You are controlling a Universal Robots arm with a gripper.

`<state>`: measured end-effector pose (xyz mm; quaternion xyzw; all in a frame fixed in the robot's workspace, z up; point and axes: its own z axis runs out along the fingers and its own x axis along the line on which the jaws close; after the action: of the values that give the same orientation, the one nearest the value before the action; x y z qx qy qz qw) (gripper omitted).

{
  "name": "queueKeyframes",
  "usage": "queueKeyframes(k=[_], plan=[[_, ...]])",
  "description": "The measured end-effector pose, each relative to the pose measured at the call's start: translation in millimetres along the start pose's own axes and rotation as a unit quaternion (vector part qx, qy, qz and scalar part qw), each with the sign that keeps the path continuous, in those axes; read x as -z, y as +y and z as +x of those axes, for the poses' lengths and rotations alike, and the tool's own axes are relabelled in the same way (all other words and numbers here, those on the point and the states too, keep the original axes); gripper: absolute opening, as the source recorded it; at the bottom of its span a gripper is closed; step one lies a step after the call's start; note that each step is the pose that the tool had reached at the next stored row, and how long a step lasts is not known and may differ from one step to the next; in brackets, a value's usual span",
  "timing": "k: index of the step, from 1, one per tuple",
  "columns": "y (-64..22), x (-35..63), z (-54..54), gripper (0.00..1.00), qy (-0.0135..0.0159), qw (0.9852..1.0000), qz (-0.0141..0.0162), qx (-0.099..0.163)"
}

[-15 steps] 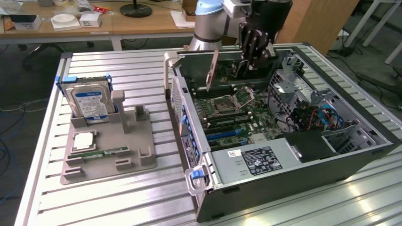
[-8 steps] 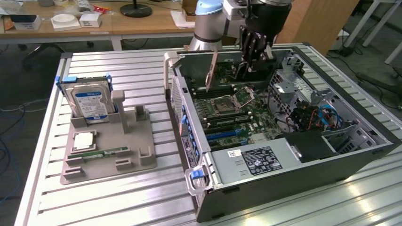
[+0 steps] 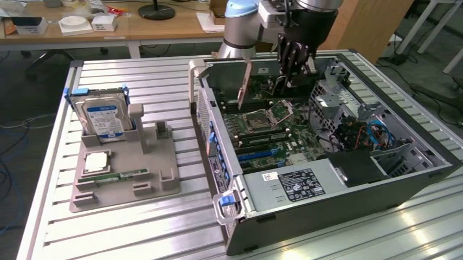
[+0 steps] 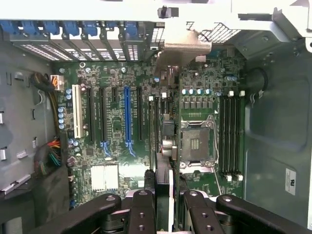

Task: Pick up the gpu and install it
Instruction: 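Insert the gpu into the slot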

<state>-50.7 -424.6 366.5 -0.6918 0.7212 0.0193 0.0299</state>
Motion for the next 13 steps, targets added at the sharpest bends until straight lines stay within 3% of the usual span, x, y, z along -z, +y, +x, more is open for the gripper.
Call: queueKeyframes(k=[8,13], plan=[[-0.4,-0.1,11.8,0.27,0.0001,1.0,0.0001,-0.004],[2.2,-7.0,12.7,0.27,0.0001,1.0,0.0001,-0.004]])
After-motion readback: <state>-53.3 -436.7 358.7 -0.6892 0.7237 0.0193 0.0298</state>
